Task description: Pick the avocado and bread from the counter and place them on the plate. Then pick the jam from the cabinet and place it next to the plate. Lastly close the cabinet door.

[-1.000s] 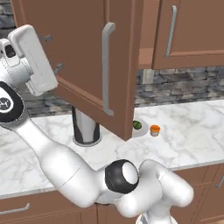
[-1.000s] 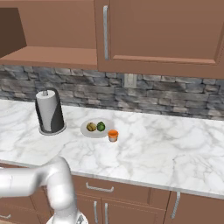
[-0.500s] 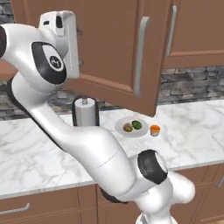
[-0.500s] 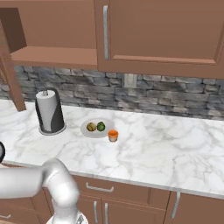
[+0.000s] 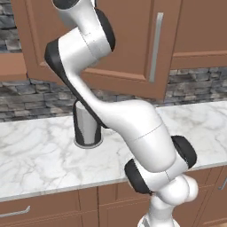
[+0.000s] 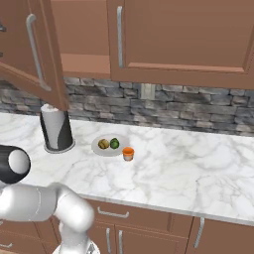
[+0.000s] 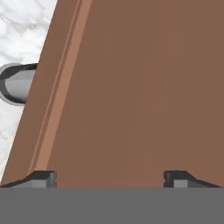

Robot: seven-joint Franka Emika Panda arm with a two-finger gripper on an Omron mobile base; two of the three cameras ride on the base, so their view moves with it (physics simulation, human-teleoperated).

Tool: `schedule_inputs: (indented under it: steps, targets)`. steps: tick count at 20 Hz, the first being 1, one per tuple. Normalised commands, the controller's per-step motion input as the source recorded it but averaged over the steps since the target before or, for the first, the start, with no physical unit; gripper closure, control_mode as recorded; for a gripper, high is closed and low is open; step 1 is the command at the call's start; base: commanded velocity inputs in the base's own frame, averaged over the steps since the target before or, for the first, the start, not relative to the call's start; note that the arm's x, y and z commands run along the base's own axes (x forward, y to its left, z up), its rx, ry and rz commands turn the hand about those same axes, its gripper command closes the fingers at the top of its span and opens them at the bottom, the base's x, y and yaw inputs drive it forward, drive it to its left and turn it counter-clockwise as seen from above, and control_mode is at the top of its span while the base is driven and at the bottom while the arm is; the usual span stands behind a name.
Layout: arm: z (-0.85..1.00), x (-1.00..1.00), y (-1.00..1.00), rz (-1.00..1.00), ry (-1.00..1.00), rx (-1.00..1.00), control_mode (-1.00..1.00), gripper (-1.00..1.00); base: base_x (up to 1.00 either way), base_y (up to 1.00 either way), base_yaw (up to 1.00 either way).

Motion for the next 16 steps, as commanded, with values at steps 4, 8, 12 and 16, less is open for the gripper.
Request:
schedule_inputs:
  steps: [4,8,12,16]
  targets:
    - [-0.37,0.69,-1.0,0.35,0.02,0.12,-1.0,-1.0,0.0,0.0,0.0]
    - [-0.57,0.99,-1.0,0.33,0.04,0.05,-1.0,-1.0,0.0,0.0,0.0]
    - [-0.73,1.0,-1.0,0.35,0.01,0.01,-1.0,-1.0,0.0,0.0,0.0]
    - [-0.83,1.0,-0.93,0.36,-0.01,0.0,-1.0,-1.0,0.0,0.0,0.0]
